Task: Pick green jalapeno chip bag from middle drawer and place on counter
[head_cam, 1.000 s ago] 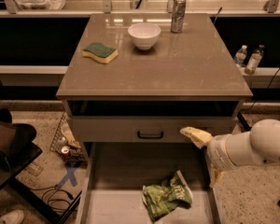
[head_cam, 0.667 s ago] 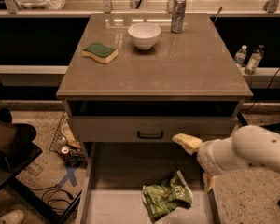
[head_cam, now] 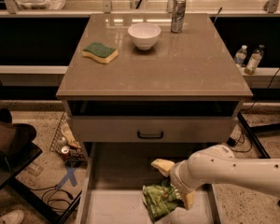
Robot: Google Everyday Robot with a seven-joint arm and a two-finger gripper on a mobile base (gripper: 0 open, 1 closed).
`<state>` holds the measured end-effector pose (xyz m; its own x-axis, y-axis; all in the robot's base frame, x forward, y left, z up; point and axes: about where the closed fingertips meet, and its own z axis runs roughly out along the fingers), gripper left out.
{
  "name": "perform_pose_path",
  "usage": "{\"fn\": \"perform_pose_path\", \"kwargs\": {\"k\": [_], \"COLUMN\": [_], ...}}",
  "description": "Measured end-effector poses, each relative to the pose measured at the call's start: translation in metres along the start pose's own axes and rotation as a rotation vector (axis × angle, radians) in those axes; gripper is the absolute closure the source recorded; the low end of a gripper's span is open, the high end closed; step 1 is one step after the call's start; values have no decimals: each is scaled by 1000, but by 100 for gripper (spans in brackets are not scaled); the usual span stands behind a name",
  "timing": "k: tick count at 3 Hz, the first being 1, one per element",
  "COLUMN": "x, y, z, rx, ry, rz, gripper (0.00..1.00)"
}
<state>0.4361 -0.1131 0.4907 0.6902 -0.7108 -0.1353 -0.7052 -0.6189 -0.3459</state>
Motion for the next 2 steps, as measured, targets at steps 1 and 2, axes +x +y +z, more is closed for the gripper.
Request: {"fn": "perform_pose_path", "kwargs": {"k": [1, 2], "x": [-3, -3], "y": [-1, 4], "z": [6, 32], "rx": [-4, -23], "ry": [-6, -19], "rz": [-1, 25], "gripper": [0, 0]}}
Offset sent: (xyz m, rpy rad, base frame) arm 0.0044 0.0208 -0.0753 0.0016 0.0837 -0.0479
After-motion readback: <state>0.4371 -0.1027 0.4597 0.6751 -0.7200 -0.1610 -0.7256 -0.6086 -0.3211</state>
